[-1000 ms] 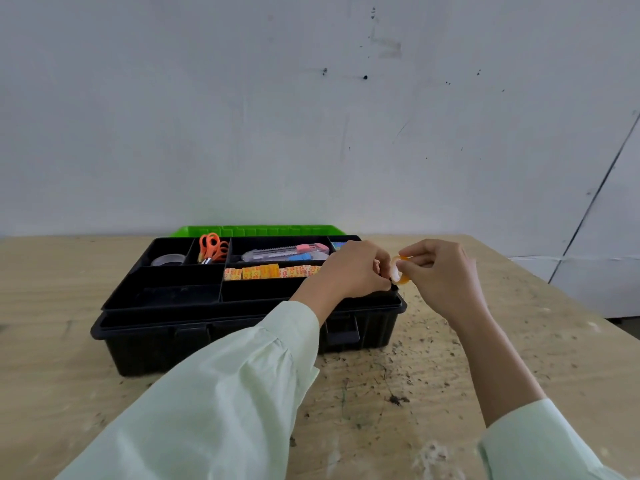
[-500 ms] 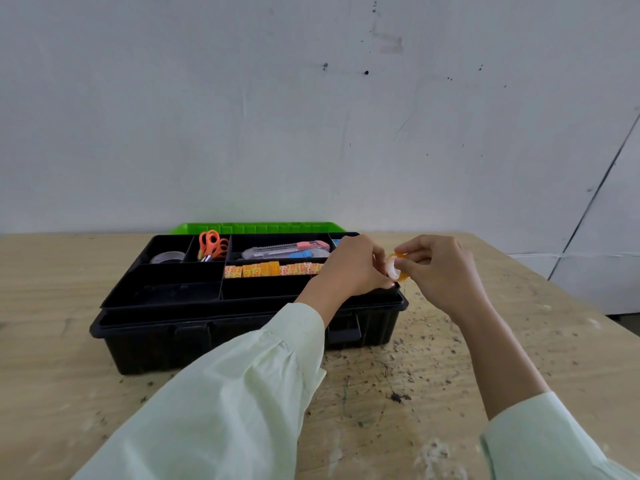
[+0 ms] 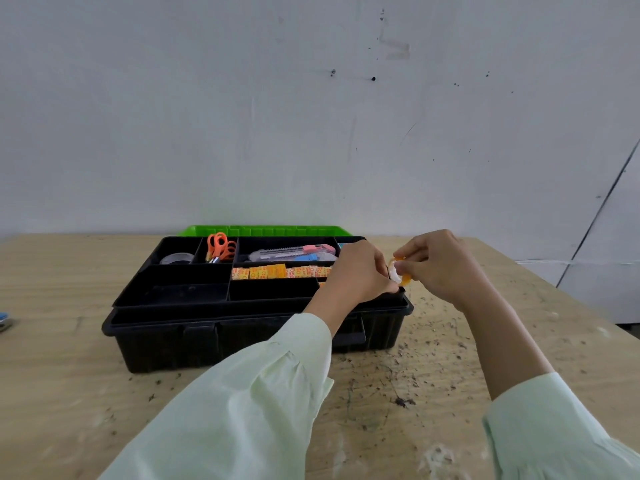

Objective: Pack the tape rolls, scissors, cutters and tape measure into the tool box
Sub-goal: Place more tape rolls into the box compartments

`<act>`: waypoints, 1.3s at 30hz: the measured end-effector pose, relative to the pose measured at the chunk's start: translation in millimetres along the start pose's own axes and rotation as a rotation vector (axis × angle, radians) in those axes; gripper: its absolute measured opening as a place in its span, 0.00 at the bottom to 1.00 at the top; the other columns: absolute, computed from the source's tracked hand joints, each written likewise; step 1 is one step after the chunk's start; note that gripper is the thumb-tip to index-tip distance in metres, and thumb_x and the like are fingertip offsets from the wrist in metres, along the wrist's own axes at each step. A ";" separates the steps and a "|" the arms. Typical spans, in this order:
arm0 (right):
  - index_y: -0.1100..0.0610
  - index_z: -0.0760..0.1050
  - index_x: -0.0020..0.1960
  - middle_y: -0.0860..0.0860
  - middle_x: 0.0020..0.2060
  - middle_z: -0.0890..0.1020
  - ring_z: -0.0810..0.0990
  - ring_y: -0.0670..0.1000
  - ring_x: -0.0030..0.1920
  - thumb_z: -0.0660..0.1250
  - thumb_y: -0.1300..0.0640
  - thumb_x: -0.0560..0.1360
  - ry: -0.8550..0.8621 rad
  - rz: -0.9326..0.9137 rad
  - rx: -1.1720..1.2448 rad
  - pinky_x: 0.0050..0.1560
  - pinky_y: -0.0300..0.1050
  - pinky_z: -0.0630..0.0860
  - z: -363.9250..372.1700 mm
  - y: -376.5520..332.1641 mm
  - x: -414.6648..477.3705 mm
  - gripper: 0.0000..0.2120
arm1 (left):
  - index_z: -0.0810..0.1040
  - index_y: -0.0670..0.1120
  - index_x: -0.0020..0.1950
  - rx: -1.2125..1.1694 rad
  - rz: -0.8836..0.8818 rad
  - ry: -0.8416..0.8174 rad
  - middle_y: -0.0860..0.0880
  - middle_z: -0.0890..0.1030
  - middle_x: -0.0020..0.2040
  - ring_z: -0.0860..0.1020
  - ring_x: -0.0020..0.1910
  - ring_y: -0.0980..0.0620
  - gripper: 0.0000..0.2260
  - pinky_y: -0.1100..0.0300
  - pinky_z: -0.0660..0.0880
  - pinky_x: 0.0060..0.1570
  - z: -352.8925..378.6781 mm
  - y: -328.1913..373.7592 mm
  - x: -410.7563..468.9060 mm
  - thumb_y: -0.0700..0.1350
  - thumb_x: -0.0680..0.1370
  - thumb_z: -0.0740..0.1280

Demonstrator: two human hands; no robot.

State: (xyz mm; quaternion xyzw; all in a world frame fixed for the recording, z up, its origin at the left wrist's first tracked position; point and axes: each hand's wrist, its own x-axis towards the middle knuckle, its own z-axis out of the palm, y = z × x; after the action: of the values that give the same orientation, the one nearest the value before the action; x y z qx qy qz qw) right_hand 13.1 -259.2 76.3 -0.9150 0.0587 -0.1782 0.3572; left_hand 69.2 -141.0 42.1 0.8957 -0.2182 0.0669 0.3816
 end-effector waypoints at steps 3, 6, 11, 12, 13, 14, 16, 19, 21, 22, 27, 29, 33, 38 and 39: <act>0.58 0.82 0.46 0.53 0.37 0.83 0.79 0.47 0.36 0.73 0.63 0.71 -0.033 0.001 -0.013 0.42 0.40 0.74 -0.6 -2.6 3.4 0.04 | 0.83 0.45 0.40 -0.032 -0.001 -0.003 0.49 0.82 0.42 0.78 0.42 0.54 0.08 0.63 0.70 0.43 -0.8 -2.4 -0.9 0.47 0.66 0.77; 0.58 0.82 0.45 0.54 0.38 0.84 0.79 0.49 0.37 0.73 0.63 0.71 -0.030 0.012 -0.014 0.45 0.44 0.77 1.4 -3.6 5.6 0.04 | 0.84 0.45 0.41 -0.047 0.006 0.006 0.49 0.83 0.43 0.78 0.44 0.54 0.07 0.63 0.72 0.46 0.4 -3.7 -2.6 0.46 0.67 0.77; 0.57 0.81 0.47 0.53 0.40 0.83 0.80 0.51 0.43 0.70 0.64 0.73 0.075 0.040 0.054 0.39 0.39 0.73 7.7 -1.7 1.5 0.05 | 0.83 0.43 0.50 -0.032 0.048 -0.003 0.48 0.83 0.49 0.79 0.49 0.53 0.10 0.63 0.73 0.50 -7.0 -5.4 -10.4 0.44 0.70 0.74; 0.57 0.81 0.48 0.52 0.39 0.83 0.80 0.51 0.43 0.68 0.64 0.73 0.110 0.031 0.075 0.37 0.37 0.71 9.9 -3.1 -0.3 0.06 | 0.81 0.43 0.53 -0.049 0.061 -0.007 0.47 0.82 0.52 0.79 0.51 0.53 0.12 0.64 0.72 0.51 -10.8 -7.3 -13.4 0.42 0.71 0.73; 0.57 0.81 0.50 0.50 0.38 0.83 0.80 0.50 0.43 0.67 0.64 0.74 0.136 0.019 0.105 0.37 0.37 0.71 13.1 -6.0 -2.5 0.07 | 0.79 0.43 0.57 -0.073 0.071 -0.001 0.47 0.81 0.54 0.78 0.52 0.53 0.14 0.64 0.72 0.52 -15.4 -10.1 -17.3 0.41 0.71 0.72; 0.56 0.80 0.51 0.49 0.37 0.83 0.80 0.51 0.43 0.67 0.64 0.74 0.151 0.007 0.141 0.38 0.38 0.73 16.5 -9.7 -4.4 0.08 | 0.77 0.43 0.60 -0.102 0.081 0.014 0.47 0.79 0.55 0.77 0.53 0.53 0.17 0.64 0.72 0.52 -19.9 -12.8 -21.4 0.40 0.72 0.71; 0.55 0.79 0.51 0.49 0.36 0.84 0.82 0.53 0.42 0.67 0.63 0.74 0.141 -0.006 0.229 0.43 0.47 0.78 28.3 -20.2 -6.2 0.07 | 0.70 0.46 0.67 -0.184 0.086 0.067 0.49 0.77 0.56 0.76 0.54 0.54 0.23 0.66 0.72 0.49 -30.5 -19.8 -32.4 0.40 0.73 0.70; 0.54 0.77 0.47 0.51 0.36 0.85 0.84 0.54 0.40 0.69 0.62 0.74 0.076 -0.001 0.407 0.49 0.57 0.81 51.6 -37.5 -6.6 0.04 | 0.70 0.48 0.67 -0.211 0.135 0.190 0.49 0.75 0.57 0.78 0.51 0.53 0.25 0.63 0.77 0.49 -51.8 -33.3 -47.6 0.41 0.72 0.72; 0.56 0.77 0.46 0.53 0.37 0.85 0.83 0.52 0.37 0.70 0.61 0.74 0.010 -0.005 0.500 0.49 0.57 0.81 69.7 -51.7 -8.2 0.03 | 0.74 0.47 0.63 -0.100 0.155 0.264 0.48 0.75 0.56 0.77 0.50 0.51 0.20 0.56 0.77 0.52 -68.3 -47.3 -55.4 0.42 0.72 0.73; 0.57 0.77 0.46 0.53 0.37 0.85 0.83 0.52 0.36 0.70 0.61 0.74 -0.020 -0.018 0.525 0.49 0.56 0.82 79.1 -57.7 -8.3 0.02 | 0.75 0.46 0.60 -0.059 0.150 0.292 0.48 0.75 0.54 0.77 0.48 0.51 0.17 0.55 0.77 0.52 -76.4 -54.6 -58.5 0.42 0.72 0.72; 0.55 0.79 0.53 0.47 0.45 0.83 0.81 0.46 0.47 0.65 0.55 0.78 -0.059 -0.192 0.378 0.52 0.40 0.77 124.8 -87.5 -8.9 0.07 | 0.77 0.45 0.53 0.115 0.058 0.469 0.49 0.76 0.49 0.75 0.44 0.52 0.12 0.61 0.72 0.45 -125.1 -95.5 -72.8 0.46 0.72 0.73; 0.56 0.76 0.61 0.48 0.54 0.81 0.77 0.47 0.57 0.64 0.55 0.78 -0.077 -0.288 0.235 0.53 0.34 0.69 139.1 -100.9 -11.0 0.12 | 0.77 0.46 0.54 0.171 -0.027 0.556 0.48 0.77 0.50 0.78 0.46 0.49 0.13 0.54 0.75 0.49 -148.5 -118.8 -75.1 0.46 0.72 0.72; 0.52 0.62 0.75 0.49 0.74 0.66 0.60 0.51 0.75 0.59 0.47 0.80 -0.273 -0.391 -0.141 0.73 0.52 0.57 165.0 -114.5 -7.5 0.25 | 0.77 0.48 0.49 0.289 -0.212 0.560 0.50 0.82 0.49 0.78 0.50 0.46 0.06 0.52 0.75 0.51 -184.3 -157.1 -75.4 0.46 0.74 0.69; 0.49 0.49 0.78 0.48 0.78 0.53 0.47 0.50 0.78 0.46 0.40 0.81 -0.415 -0.391 -0.472 0.73 0.62 0.46 173.1 -110.8 -2.6 0.29 | 0.77 0.53 0.41 0.480 -0.325 0.360 0.50 0.82 0.51 0.73 0.59 0.46 0.04 0.52 0.66 0.55 -196.2 -177.2 -65.9 0.47 0.74 0.70; 0.48 0.49 0.78 0.48 0.78 0.53 0.47 0.50 0.78 0.46 0.39 0.81 -0.413 -0.395 -0.471 0.73 0.62 0.47 173.0 -109.8 -3.1 0.29 | 0.77 0.53 0.41 0.503 -0.332 0.327 0.50 0.81 0.52 0.72 0.59 0.46 0.04 0.52 0.65 0.56 -195.7 -177.6 -62.6 0.48 0.74 0.70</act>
State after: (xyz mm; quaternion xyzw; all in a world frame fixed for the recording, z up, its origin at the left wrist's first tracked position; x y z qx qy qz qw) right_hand 71.8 -68.0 31.6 -0.9825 -0.1528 -0.0367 0.0997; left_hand 100.7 128.7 44.9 0.9625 0.0181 0.1982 0.1845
